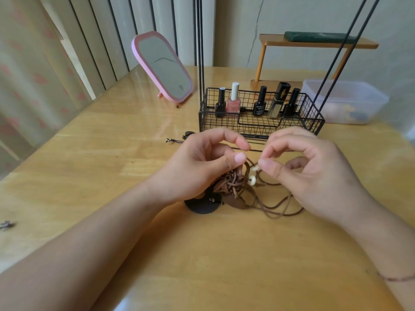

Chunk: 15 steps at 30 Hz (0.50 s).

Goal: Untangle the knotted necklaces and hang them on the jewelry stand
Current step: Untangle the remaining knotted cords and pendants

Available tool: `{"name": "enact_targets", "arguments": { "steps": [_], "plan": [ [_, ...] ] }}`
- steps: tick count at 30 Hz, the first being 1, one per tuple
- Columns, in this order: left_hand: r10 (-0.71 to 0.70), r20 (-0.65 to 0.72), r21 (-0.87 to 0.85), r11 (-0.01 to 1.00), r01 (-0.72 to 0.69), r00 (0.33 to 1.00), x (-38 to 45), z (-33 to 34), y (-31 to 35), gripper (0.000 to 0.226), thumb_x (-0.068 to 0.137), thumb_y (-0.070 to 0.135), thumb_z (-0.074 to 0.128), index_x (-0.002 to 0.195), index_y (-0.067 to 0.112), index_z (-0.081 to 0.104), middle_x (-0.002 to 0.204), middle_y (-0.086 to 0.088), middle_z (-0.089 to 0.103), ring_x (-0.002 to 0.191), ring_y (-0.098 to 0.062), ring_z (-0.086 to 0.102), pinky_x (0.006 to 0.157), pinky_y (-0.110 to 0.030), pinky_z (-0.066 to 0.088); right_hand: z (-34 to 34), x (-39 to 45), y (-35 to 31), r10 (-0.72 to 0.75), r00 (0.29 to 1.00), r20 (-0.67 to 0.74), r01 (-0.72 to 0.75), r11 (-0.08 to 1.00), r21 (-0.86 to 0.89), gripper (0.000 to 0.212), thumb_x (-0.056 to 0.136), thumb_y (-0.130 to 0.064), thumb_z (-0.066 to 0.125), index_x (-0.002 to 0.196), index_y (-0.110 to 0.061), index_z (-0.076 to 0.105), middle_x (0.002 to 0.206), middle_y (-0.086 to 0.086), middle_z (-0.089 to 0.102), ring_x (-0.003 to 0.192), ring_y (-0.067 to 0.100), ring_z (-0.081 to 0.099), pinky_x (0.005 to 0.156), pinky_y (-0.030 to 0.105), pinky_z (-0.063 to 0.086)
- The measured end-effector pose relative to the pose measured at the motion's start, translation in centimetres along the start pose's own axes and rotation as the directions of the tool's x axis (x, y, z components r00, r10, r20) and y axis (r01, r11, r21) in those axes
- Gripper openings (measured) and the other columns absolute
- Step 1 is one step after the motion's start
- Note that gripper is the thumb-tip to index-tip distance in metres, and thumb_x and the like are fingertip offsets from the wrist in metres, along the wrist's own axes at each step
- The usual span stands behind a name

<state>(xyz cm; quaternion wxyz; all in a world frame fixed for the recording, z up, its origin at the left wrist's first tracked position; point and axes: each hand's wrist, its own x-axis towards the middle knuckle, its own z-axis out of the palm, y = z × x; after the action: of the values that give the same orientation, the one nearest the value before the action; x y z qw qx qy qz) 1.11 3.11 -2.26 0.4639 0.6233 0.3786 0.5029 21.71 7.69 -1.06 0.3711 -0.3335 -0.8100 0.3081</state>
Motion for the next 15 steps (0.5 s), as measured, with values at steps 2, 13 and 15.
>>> {"name": "enact_targets", "arguments": {
  "steps": [2,13,15],
  "plan": [
    [0.002,0.015,-0.003,1.000,-0.002,1.000,-0.02,0.02,0.05,0.022,0.089,0.016,0.061,0.109,0.007,0.058,0.073,-0.012,0.065,0.065,-0.017,0.063,0.062,-0.025,0.055,-0.02,-0.13,-0.18,-0.023,0.998,0.050,0.025,0.999,-0.037,0.022,0.075,-0.056,0.066,0.087,-0.038,0.071,0.114,-0.018,0.057,0.113,0.010,0.057,0.077,0.028,0.049],
    [-0.023,0.058,-0.103,0.994,0.029,0.998,-0.01,-0.40,0.00,0.030,0.081,0.026,0.071,0.109,0.019,0.063,0.077,-0.006,0.070,0.066,-0.021,0.063,0.063,-0.031,0.056,0.51,-0.35,-0.24,-0.130,0.985,0.117,0.148,0.976,-0.160,0.023,0.068,-0.050,0.080,0.086,-0.047,0.065,0.096,-0.023,0.066,0.100,0.005,0.062,0.081,0.010,0.040],
    [-0.033,0.064,-0.133,0.990,0.041,0.997,0.03,-0.36,-0.04,0.035,0.079,0.027,0.073,0.110,0.017,0.062,0.078,-0.005,0.071,0.065,-0.019,0.064,0.062,-0.030,0.056,0.63,-0.30,-0.26,-0.147,0.983,0.112,0.167,0.968,-0.190,0.018,0.070,-0.046,0.079,0.082,-0.045,0.065,0.092,-0.023,0.067,0.097,0.005,0.063,0.082,0.016,0.043]
  ]
}}
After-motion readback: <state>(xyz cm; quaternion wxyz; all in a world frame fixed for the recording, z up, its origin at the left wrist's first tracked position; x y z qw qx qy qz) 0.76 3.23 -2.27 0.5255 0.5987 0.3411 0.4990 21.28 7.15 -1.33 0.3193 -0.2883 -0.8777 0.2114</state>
